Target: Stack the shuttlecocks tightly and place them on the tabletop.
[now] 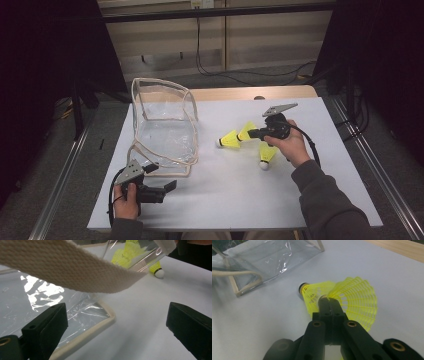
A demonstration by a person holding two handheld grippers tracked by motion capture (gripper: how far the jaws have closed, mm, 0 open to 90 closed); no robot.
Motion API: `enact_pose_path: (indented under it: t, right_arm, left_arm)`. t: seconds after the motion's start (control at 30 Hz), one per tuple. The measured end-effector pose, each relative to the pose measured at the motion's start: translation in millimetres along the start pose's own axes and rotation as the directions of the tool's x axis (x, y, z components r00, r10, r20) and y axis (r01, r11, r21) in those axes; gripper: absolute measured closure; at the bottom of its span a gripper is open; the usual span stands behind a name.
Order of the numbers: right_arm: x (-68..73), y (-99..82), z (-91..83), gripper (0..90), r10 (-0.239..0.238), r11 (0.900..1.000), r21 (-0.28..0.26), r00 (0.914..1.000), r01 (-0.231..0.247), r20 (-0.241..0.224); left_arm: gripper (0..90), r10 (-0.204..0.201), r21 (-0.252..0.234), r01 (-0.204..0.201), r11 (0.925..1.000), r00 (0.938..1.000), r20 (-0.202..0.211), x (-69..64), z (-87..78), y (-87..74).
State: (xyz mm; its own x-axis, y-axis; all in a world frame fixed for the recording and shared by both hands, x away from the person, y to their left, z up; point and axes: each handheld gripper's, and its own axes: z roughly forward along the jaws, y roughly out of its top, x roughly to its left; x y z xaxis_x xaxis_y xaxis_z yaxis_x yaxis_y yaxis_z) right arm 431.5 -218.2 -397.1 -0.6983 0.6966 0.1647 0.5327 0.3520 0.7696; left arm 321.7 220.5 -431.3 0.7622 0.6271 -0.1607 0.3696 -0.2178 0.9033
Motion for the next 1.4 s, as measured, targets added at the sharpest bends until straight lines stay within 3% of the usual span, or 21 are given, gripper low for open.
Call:
enact_pose_path:
  t: [0.83,1.4]
  right_arm:
    - [6.2,-2.1,11.9,90.0,-0.001,0.9999,0.011,0.9999,0.001,-0.017]
    - [3.7,-12.7,13.8,89.5,0.035,0.9992,0.021,0.9989,-0.035,-0.030]
  left_arm:
    - [3.6,0.001,0.000,-0.001,1.0000,1.0000,-0.001,0.1,-0.1,0.0]
    - [3.7,0.002,0.002,-0.002,1.0000,1.0000,0.000,-0.3,0.7,-0.1]
